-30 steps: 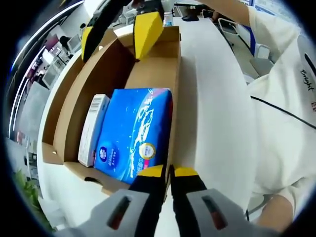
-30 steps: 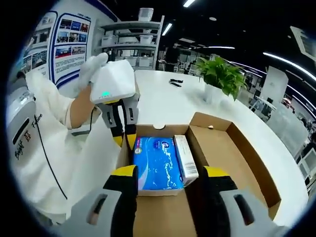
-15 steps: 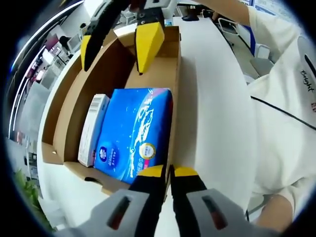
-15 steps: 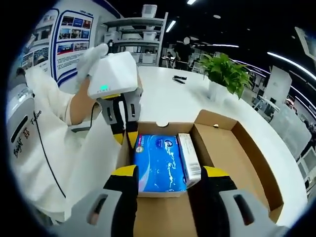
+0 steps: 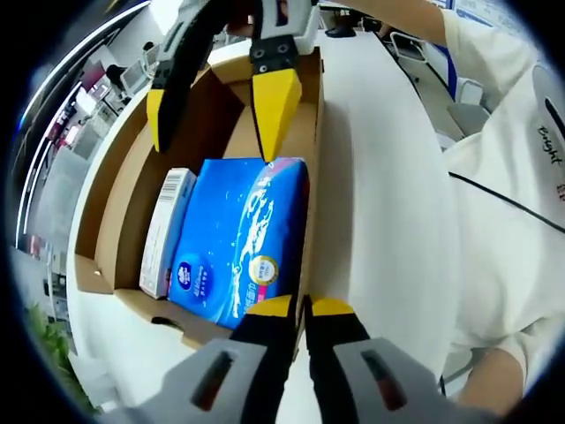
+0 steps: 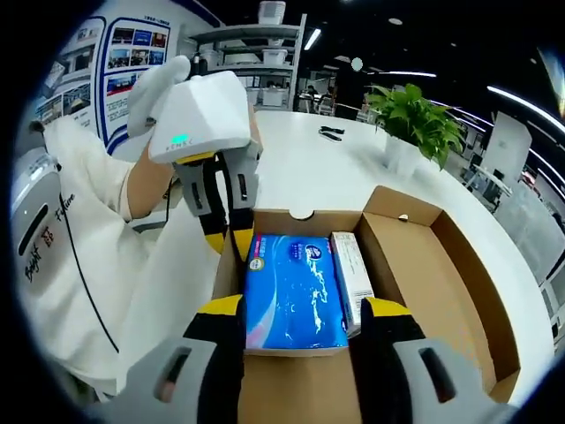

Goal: Operate the shoe box by opening the lid, removing the specified soft item, and placing it in the target area until the item is outside and the box remains undamaged.

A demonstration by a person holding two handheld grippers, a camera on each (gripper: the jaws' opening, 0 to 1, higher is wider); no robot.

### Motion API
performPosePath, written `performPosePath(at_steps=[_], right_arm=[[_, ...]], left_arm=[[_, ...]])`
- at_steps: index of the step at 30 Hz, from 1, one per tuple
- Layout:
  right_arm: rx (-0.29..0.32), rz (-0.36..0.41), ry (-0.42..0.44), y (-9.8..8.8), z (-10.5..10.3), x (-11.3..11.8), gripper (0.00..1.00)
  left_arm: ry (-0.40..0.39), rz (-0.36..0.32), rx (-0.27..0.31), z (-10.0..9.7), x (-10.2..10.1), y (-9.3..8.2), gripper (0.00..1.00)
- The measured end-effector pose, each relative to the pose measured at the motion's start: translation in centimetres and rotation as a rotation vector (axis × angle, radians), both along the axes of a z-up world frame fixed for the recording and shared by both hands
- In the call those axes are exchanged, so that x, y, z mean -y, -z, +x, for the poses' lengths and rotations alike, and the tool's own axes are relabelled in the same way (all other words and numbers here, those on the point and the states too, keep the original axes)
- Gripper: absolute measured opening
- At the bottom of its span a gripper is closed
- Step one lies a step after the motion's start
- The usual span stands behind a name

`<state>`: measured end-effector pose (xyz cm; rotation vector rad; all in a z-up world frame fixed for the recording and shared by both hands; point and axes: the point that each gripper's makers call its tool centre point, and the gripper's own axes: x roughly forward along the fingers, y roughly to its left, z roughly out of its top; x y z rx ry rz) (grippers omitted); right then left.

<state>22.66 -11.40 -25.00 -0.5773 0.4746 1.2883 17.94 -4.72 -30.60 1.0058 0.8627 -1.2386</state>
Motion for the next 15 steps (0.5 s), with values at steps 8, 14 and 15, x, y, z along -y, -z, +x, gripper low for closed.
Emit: performPosePath(at_steps=[8,14,15], right_arm=[[-0.029,-0.010,-0.016,0.7,-0.3,-0.4,0.55],[-0.043,-0.016,-0.033,1.2,-0.6,-0.8,0.55],[-0.045,-0.018,-0.030,1.2,-0.5,-0.8,0.55]], left_arm=[[-0.001,0.000,0.000,0.0,0.0,0.0,0.04],[0.001,-0.002,0.001,0.0,0.0,0.0,0.04],[0.001,-0.001,0.001,0.0,0.0,0.0,0.04]])
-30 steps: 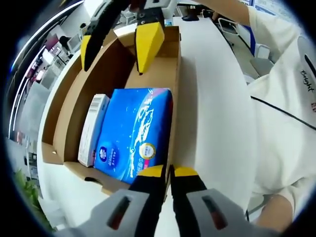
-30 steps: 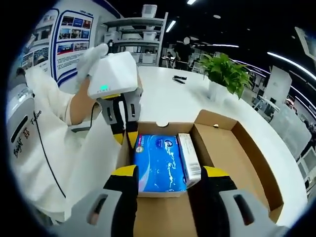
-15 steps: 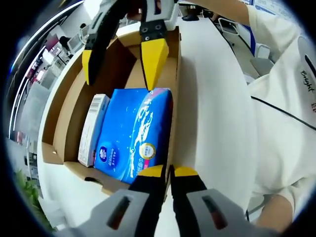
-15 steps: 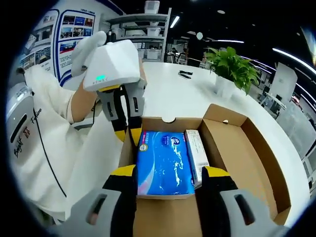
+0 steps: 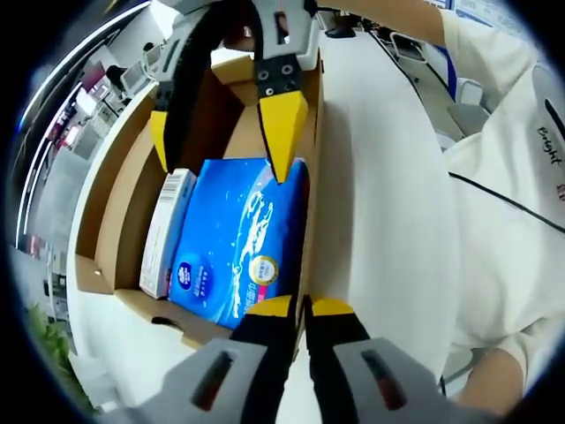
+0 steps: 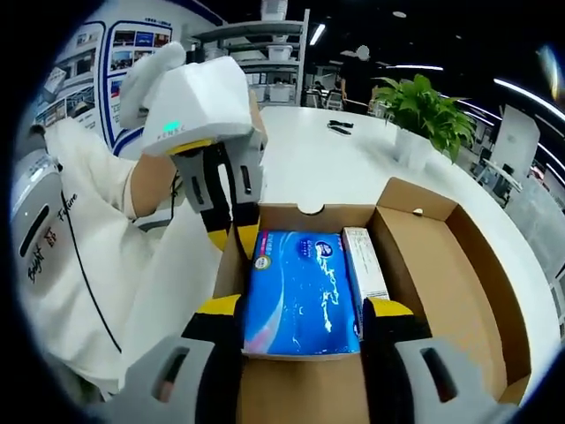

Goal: Operate the shoe box by opening the lid, removing the specified soft item, and placing it in the target area until the item is outside and the box remains undamaged.

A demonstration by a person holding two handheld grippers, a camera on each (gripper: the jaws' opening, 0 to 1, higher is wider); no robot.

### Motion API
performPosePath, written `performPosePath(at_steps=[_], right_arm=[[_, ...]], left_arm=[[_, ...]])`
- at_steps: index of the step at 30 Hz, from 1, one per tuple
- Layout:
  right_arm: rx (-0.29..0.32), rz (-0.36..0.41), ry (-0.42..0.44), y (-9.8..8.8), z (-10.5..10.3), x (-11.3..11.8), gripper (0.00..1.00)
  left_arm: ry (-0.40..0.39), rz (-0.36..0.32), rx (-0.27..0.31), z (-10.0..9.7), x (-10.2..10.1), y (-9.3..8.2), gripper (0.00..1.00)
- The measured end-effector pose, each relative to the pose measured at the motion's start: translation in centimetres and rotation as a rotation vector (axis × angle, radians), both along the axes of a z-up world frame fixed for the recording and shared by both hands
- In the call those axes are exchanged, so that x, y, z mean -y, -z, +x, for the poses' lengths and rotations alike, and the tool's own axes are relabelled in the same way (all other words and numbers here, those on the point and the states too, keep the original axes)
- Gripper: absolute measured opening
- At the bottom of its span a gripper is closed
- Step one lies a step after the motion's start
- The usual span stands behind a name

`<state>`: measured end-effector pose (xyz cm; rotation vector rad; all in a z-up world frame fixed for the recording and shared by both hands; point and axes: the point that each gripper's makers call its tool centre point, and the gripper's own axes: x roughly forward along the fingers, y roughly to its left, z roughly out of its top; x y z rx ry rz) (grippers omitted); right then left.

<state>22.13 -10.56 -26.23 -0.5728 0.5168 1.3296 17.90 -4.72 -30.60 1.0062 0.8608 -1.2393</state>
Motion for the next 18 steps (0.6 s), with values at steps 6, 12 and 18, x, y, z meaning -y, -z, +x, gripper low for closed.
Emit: performPosePath(at_steps=[6,12,18], right_arm=[[0.000,-0.008,-0.001,0.1,0.1,-0.1,0.55],[-0.009,-0.036,0.007,1.1,0.3,-0.1,0.55],[-0.004,-0.040,0.008,1.1,0.6,0.0,0.55]], left_arm=[[-0.001,-0.001,0.001,0.0,0.0,0.0,0.04],[0.000,-0.001,0.001,0.0,0.1,0.0,0.04],[0.000,-0.001,0.002,0.0,0.1,0.0,0.04]])
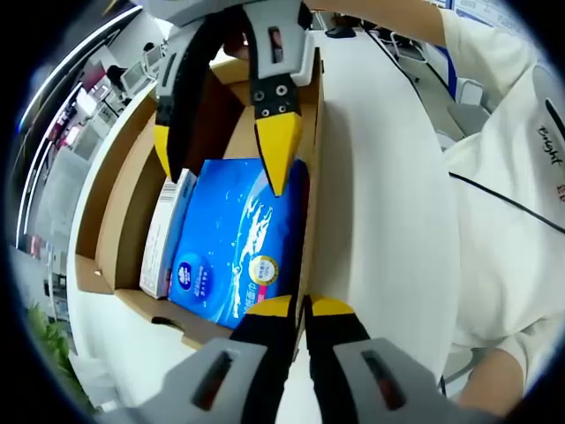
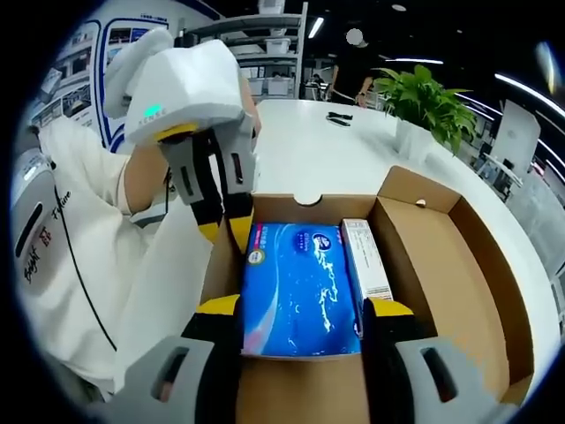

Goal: Operate the shoe box by opening the lid, removing the specified soft item, and placing it in the target area until the item is outside and the box remains undamaged.

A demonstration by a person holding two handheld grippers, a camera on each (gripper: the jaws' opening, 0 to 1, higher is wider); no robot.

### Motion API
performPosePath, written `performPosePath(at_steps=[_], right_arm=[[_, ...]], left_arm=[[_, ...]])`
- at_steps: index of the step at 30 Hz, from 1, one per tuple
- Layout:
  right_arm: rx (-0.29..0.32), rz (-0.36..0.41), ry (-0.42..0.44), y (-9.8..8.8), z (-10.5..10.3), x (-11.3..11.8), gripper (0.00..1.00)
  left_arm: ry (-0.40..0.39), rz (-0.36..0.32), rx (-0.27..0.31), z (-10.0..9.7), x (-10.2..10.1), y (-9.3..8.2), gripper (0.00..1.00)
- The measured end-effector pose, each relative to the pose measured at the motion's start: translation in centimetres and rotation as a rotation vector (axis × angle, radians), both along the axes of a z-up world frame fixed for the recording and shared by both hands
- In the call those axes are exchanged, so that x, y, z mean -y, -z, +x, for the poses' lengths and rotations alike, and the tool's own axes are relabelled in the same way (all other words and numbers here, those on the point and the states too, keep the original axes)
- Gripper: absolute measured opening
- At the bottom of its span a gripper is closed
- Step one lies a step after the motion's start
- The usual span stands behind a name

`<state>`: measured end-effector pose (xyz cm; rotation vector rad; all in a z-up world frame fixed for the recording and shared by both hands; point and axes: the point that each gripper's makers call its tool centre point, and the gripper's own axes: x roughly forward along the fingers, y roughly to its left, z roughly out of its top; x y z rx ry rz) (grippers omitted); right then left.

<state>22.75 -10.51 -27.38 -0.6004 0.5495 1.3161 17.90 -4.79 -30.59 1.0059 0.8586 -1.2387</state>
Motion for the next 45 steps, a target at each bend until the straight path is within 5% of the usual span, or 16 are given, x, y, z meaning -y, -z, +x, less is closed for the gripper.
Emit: performPosePath(at_steps=[30,45], right_arm=[[-0.028,-0.059,-0.029,2.1,-1.1,-1.0,0.54],[-0.047,-0.038,-0.020,2.0,-1.1,0.6,0.52]], left_arm=[[-0.001,0.000,0.002,0.1,-0.1,0.0,0.05],[0.000,-0.004,0.003,0.1,0.0,0.0,0.05]])
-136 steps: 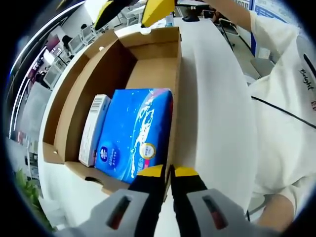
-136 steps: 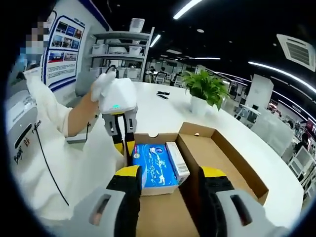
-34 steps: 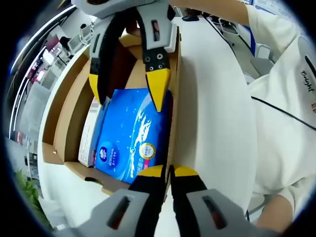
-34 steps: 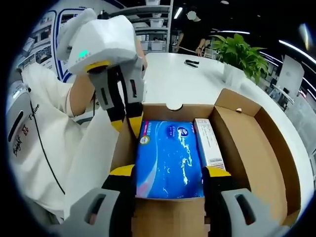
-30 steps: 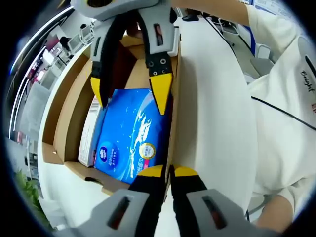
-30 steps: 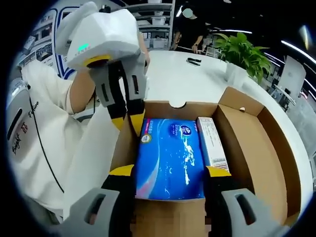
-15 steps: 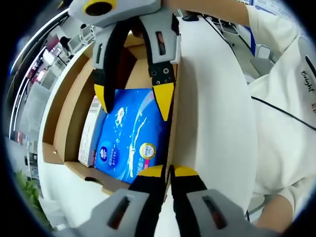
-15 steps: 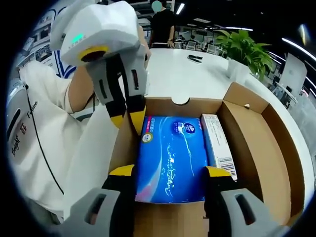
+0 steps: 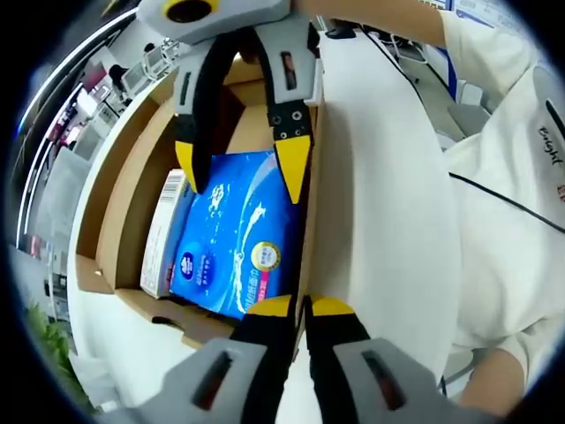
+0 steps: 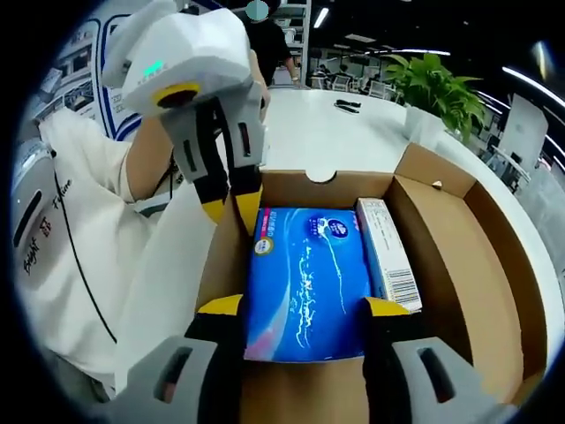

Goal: Operate the shoe box by opening the lid, removing the specified soft item, and placing it in the target area until the item is outside and the box remains undamaged.

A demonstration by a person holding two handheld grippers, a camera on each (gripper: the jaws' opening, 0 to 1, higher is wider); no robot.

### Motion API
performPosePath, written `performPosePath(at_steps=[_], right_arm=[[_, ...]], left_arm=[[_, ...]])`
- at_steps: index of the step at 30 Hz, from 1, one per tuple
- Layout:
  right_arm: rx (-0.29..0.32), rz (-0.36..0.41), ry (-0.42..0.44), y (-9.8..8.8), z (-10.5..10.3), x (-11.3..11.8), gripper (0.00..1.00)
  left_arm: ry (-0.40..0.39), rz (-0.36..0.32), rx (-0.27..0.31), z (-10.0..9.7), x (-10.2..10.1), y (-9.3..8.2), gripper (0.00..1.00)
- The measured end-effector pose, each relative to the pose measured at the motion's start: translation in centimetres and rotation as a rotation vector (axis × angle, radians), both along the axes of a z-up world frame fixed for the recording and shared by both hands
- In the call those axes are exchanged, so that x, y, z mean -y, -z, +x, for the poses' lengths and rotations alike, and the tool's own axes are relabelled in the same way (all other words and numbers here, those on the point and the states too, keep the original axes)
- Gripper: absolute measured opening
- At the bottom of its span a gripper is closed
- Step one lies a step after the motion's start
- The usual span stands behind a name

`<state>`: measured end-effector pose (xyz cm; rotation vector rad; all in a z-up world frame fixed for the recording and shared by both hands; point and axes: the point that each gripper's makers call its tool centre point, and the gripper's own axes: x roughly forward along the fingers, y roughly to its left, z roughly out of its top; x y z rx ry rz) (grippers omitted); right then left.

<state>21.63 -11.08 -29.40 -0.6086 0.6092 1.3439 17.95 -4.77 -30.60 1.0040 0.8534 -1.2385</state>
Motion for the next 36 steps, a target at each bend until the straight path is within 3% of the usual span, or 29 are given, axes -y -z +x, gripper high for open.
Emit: performPosePath(at_steps=[17,36], right_arm=[[-0.008,-0.028,-0.012,0.1,0.2,3.7,0.52],[0.002,-0.123,0.013,0.0,0.5,8.7,0.51]], left_arm=[[-0.004,0.005,-0.002,0.0,0.0,0.1,0.05],[-0.002,0.006,-0.003,0.0,0.0,0.0,0.05]])
